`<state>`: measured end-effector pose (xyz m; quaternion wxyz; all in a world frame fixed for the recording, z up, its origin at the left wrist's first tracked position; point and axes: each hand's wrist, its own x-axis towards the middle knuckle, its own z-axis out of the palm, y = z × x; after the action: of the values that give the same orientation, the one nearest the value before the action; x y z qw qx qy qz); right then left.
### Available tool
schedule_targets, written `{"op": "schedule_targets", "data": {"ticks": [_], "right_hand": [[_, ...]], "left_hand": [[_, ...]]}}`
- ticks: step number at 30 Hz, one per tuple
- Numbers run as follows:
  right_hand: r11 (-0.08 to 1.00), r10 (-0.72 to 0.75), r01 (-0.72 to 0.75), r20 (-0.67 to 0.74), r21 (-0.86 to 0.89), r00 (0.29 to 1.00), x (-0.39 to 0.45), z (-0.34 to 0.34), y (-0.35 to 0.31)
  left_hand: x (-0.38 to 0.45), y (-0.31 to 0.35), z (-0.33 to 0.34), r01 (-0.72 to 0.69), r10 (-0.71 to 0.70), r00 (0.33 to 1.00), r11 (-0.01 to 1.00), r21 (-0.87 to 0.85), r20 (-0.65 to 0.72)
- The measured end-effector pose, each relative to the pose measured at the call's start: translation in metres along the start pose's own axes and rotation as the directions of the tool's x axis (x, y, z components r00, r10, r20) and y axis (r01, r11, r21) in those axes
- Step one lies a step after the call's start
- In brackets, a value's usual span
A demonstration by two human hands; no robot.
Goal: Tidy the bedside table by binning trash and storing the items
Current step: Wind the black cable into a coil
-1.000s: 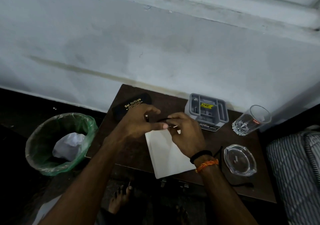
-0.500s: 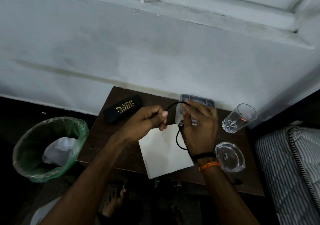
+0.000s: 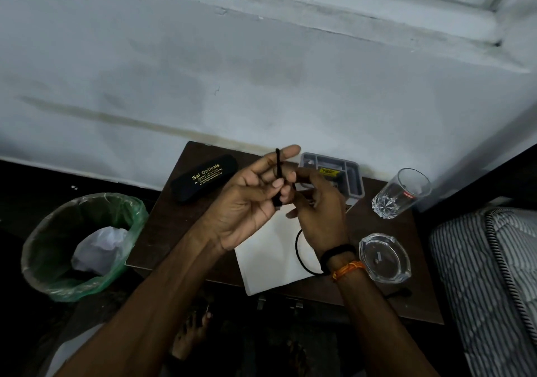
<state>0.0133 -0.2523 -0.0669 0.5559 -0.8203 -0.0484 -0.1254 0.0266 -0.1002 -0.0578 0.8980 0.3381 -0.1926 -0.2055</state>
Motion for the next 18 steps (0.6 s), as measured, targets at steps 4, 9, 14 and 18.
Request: {"op": "schedule_targets", "data": {"ticks": [4, 9, 14, 18], "right_hand": [[0.986, 0.035, -0.027, 0.049, -0.166, 0.998, 0.001, -0.003, 0.007], [0.941, -0.028, 0.098, 0.214, -0.323, 0.977, -0.005, -0.006, 0.000], [0.897, -0.109, 0.202, 0.246, -0.394, 0.963, -0.004, -0.011, -0.010], [0.889, -0.184, 0.248, 0.195, -0.384, 0.963, -0.004, -0.013, -0.018]], "left_hand": [[0.002, 0.000, -0.005, -0.055, 0.058, 0.987, 0.998, 0.023, -0.148], [0.006, 0.001, -0.008, -0.134, 0.183, 0.916, 0.978, 0.159, -0.358], [0.005, 0.001, -0.005, -0.074, 0.257, 0.899, 0.887, 0.455, -0.356], [0.005, -0.005, -0.007, 0.049, 0.233, 0.926, 0.707, 0.706, -0.298]]}}
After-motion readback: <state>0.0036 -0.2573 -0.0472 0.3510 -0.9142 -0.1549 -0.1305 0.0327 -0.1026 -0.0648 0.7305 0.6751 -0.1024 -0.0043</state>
